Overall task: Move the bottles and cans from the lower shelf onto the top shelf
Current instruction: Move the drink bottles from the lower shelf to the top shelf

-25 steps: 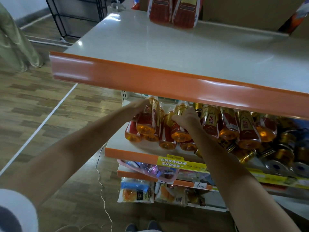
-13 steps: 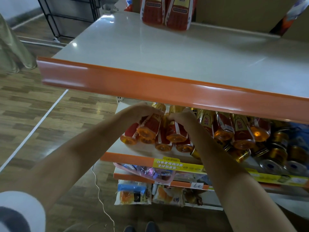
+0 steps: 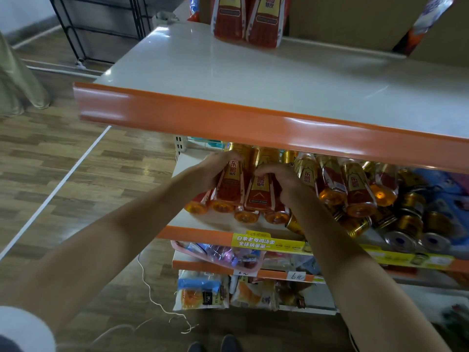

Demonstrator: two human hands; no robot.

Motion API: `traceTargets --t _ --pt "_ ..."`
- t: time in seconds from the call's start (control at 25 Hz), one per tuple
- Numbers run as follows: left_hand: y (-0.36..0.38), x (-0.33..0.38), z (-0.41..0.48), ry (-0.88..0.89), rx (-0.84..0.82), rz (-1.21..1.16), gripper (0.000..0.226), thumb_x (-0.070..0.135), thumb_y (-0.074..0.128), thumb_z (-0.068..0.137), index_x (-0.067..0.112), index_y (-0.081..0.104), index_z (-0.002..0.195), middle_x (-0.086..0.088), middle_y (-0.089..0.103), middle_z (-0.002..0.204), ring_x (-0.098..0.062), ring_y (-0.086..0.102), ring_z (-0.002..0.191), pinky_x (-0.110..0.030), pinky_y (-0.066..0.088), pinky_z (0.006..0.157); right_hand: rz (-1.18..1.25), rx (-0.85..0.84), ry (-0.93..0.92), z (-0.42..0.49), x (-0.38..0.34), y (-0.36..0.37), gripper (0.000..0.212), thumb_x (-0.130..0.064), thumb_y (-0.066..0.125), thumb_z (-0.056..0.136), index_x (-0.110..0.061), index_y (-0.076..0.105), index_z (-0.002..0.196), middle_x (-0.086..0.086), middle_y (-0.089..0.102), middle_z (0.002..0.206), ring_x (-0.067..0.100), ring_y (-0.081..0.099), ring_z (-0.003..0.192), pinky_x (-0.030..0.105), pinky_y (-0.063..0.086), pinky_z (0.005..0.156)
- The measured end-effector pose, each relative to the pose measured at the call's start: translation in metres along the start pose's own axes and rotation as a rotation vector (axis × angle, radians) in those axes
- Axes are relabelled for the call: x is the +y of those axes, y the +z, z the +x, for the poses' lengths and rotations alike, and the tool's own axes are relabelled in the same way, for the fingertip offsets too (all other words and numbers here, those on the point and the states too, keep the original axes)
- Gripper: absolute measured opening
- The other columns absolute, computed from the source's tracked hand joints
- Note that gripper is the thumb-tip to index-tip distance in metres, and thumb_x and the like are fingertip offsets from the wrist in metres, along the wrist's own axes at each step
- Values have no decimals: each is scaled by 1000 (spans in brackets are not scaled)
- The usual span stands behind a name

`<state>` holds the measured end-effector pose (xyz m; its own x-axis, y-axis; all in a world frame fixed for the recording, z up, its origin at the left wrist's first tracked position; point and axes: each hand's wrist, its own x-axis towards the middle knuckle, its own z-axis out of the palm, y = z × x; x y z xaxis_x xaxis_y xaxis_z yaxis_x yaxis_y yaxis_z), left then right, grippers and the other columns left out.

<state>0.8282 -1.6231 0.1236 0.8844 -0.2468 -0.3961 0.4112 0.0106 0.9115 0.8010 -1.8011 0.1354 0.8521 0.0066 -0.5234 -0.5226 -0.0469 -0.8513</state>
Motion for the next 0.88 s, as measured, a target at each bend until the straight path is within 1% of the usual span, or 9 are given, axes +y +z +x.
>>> traceTargets --t 0.12,0.24,0.36,0.4,0.48,0.6,0.72,0.8,0.88 --pt "-1 -7 -18 53 -4 -27 41 35 73 82 12 64 115 -15 73 106 -33 72 97 -52 55 89 78 -121 -89 -15 4 4 12 -9 75 80 -10 69 90 9 75 88 26 75 78 38 60 74" --pt "-3 -19 -38 108 -28 -57 32 30 72 85 12 62 110 -13 73 101 -31 72 94 -47 58 82 5 -142 -191 -24 19 6 29 -15 83 74 -14 71 100 10 76 99 30 73 92 38 59 78" --pt "-8 -25 -57 139 -105 -79 32 23 69 85 7 61 111 -14 73 98 -35 71 94 -48 58 81 -42 -116 -265 -34 31 12 37 -15 86 69 -15 71 103 12 75 102 32 72 95 42 58 82" --pt "-9 -26 -64 150 -127 -85 28 18 67 87 6 61 112 -13 73 96 -34 71 92 -45 59 77 -53 -118 -284 -38 34 14 37 -13 85 68 -14 71 102 14 75 102 33 72 95 44 57 84" --pt "-10 -24 -80 174 -152 -75 17 9 60 92 8 60 110 -10 73 91 -27 72 85 -37 60 67 -37 -134 -333 -47 35 17 31 -2 82 71 -15 71 98 15 75 98 33 73 91 41 57 80" --pt "-9 -19 -102 177 -166 -45 27 5 58 92 5 55 119 -15 69 102 -27 72 89 -37 59 69 -30 -197 -392 -64 33 17 36 -1 83 66 -16 71 97 16 74 100 34 72 92 37 58 75" --pt "-1 -19 -120 214 -194 -77 36 5 60 89 5 53 124 -15 67 107 -30 69 97 -42 59 76 -65 -227 -443 -86 32 10 34 3 80 71 -16 70 97 15 74 102 31 72 94 40 58 80" --pt "12 -19 -135 228 -209 -126 37 8 61 90 7 53 126 -15 68 109 -31 69 101 -41 58 77 -71 -272 -480 -101 34 -1 32 3 77 75 -18 73 98 13 75 102 29 72 96 42 58 84" --pt "28 -19 -149 244 -240 -135 42 11 60 92 4 50 131 -18 65 116 -32 67 106 -40 58 78 -60 -322 -516 -121 36 -15 33 1 77 76 -21 74 100 6 76 102 24 72 98 34 58 82"
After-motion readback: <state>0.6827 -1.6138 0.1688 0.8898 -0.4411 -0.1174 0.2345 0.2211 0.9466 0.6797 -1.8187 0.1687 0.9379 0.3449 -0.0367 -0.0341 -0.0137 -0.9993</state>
